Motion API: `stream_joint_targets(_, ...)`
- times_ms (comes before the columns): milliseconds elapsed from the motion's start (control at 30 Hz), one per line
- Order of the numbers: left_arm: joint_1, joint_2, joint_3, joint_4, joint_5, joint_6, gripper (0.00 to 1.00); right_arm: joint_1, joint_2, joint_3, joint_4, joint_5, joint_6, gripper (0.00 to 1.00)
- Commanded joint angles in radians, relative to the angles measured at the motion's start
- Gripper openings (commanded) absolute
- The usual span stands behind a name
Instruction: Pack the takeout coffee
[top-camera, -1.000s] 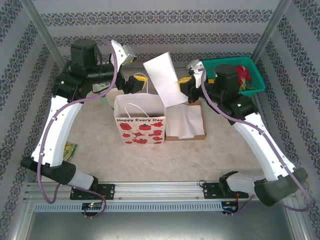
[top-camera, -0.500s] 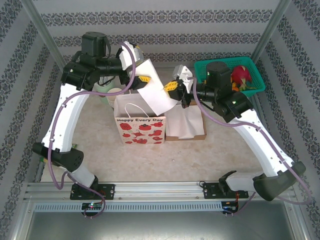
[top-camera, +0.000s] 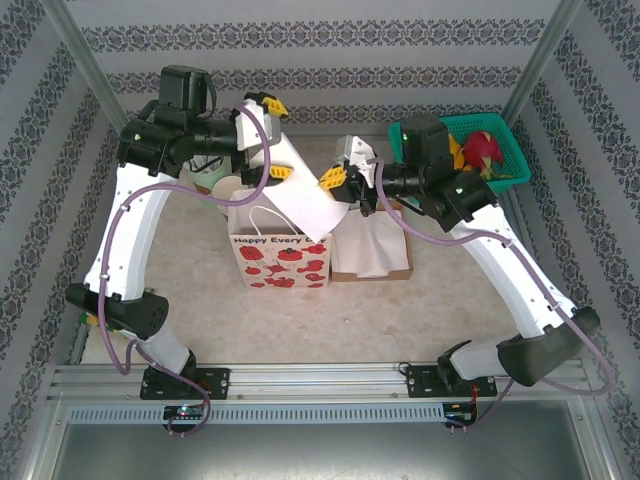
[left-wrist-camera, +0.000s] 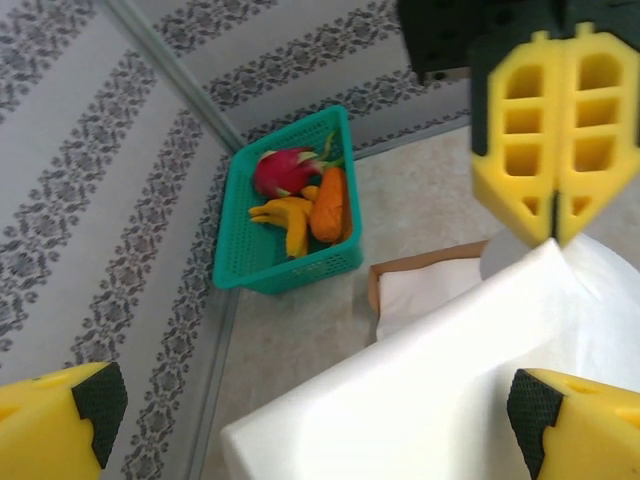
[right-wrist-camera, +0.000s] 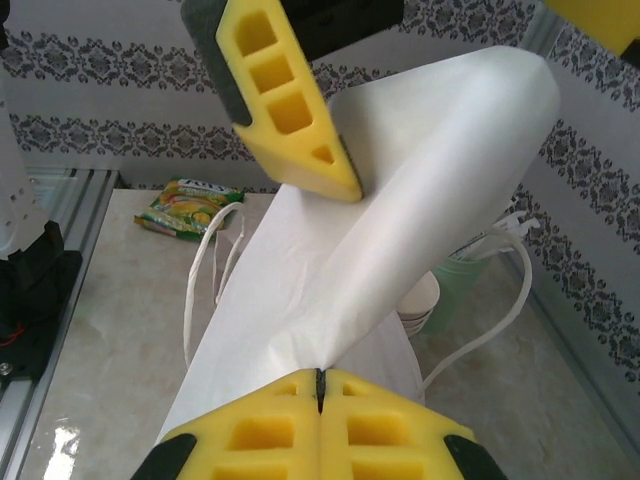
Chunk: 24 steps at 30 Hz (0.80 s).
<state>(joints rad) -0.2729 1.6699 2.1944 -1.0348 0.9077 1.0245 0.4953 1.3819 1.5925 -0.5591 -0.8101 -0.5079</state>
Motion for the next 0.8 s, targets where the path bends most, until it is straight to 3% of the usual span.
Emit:
stream_joint_targets(0, 0.005, 0.022, 0.038, -0.111, 0.082, 0.144, 1.00, 0.008, 0.009, 0.057, -0.017, -0.058, -0.080, 0.00)
stream_joint_targets(133, 0.006, 0.063, 0.096, -0.190, 0.064, 0.181, 0.91, 0.008, 0.030, 0.105, -0.054, -0.058, -0.143, 0.00)
stream_joint_targets(267, 0.005, 0.071, 0.106, -0.203, 0.010, 0.176, 0.74, 0.008, 0.049, 0.136, -0.074, -0.063, -0.183, 0.00)
stream_joint_targets(433, 0.006, 0.050, 0.087, -0.172, -0.052, 0.140, 0.64, 0.009, 0.049, 0.137, -0.082, -0.040, -0.215, 0.00)
stream_joint_targets(567, 0.006, 0.029, 0.087, -0.170, -0.078, 0.117, 0.43, 0.009, 0.051, 0.127, -0.082, -0.003, -0.230, 0.00)
stream_joint_targets(700, 0.006, -0.017, 0.056, -0.148, -0.111, 0.079, 0.05, 0.011, 0.051, 0.111, -0.092, 0.029, -0.220, 0.00)
stream_joint_targets(767, 0.005, -0.056, 0.010, -0.113, -0.138, 0.056, 0.00, 0.016, 0.044, 0.091, -0.083, 0.047, -0.203, 0.00)
